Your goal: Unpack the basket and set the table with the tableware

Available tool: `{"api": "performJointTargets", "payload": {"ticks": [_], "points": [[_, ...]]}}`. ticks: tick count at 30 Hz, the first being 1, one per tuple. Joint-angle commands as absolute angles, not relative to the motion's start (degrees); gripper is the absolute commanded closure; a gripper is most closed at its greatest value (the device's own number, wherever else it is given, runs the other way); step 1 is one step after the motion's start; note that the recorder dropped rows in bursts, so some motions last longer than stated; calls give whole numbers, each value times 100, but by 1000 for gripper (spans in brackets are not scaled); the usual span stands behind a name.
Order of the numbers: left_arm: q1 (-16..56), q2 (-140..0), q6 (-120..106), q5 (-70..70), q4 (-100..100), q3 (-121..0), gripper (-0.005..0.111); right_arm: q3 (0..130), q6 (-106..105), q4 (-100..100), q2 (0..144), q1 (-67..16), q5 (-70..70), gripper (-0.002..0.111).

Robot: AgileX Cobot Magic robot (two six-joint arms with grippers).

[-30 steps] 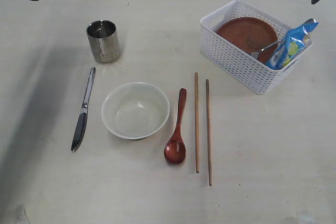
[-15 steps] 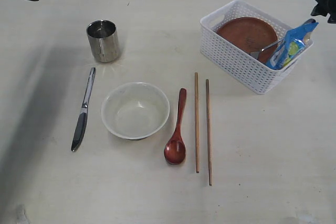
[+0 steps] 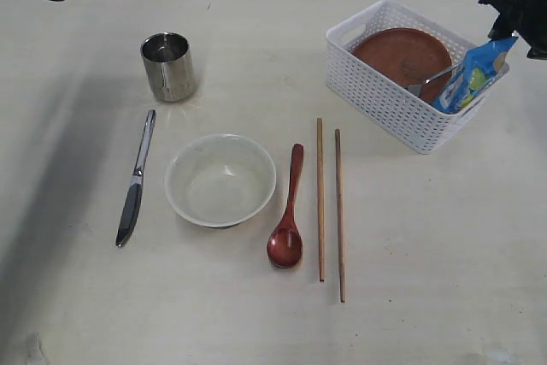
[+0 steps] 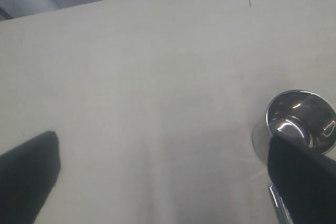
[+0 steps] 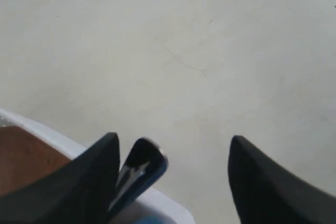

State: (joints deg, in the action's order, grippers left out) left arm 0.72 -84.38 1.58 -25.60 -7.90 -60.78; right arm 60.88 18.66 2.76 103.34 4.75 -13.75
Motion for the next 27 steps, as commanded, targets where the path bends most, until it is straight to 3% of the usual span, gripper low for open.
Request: {"api": "performJointTargets", "payload": {"ticks": [1, 4, 8, 11, 20, 24, 27], "points": [[57, -8404, 168, -2553, -705, -6036, 1, 6084, 1887, 436, 10469, 507, -1081, 50], [57, -8404, 168, -2553, -705, -6036, 1, 6084, 1887, 471, 10528, 507, -949, 54], [57, -8404, 168, -2553, -705, -6036, 1, 6084, 1887, 594, 10542, 507, -888, 73], [57, -8404, 168, -2553, -705, -6036, 1, 6084, 1887, 618, 10542, 507, -888, 82], [57, -8404, 168, -2553, -718, -6036, 1, 6084, 1887, 670, 10542, 507, -899, 92], [57, -8404, 168, -2553, -718, -6036, 1, 6084, 1887, 773, 10542, 507, -899, 109], [57, -8404, 168, -2553, -718, -6036, 1, 6084, 1905, 773, 10542, 497, -888, 109]]}}
